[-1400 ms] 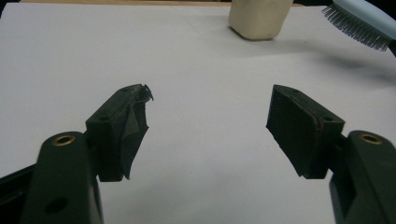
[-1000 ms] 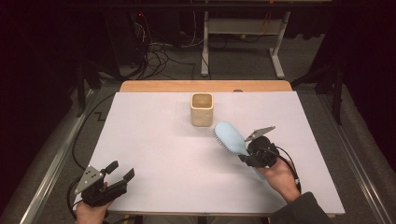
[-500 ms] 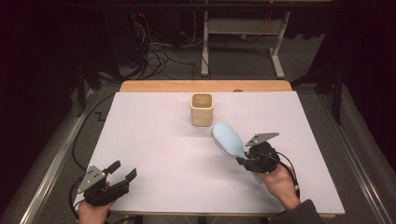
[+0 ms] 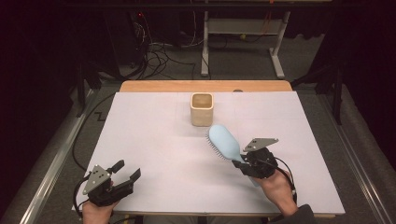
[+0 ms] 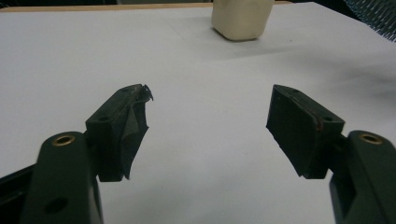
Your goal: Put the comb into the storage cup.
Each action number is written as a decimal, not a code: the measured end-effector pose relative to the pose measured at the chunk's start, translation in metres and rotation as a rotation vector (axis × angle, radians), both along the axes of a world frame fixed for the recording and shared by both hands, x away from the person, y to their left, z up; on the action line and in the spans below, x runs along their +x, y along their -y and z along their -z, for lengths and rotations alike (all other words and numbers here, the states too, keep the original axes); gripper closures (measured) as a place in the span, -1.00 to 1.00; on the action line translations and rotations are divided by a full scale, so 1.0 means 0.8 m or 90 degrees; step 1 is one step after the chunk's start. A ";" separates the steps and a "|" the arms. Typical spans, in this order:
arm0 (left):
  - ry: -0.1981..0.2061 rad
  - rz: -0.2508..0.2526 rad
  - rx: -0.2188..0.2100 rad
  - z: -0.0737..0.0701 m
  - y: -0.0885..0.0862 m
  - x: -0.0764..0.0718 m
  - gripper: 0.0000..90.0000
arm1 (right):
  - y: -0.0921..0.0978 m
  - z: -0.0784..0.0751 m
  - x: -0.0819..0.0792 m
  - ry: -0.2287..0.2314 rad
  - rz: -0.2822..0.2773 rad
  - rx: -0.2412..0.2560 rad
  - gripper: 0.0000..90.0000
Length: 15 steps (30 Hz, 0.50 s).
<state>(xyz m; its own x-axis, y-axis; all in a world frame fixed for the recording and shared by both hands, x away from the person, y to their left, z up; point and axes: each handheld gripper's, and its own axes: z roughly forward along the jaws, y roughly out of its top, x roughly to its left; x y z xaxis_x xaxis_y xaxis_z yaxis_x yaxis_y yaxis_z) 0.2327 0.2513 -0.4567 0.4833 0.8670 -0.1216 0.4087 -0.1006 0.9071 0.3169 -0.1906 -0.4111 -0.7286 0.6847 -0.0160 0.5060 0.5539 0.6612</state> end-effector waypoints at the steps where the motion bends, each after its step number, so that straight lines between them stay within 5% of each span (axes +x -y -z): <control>1: 0.000 0.003 0.001 0.000 0.002 0.001 -0.35 | -0.001 0.000 0.000 -0.001 0.000 0.001 0.56; 15: 0.007 0.030 0.002 -0.008 0.023 0.005 -0.34 | -0.013 0.005 -0.004 -0.004 -0.019 0.007 0.56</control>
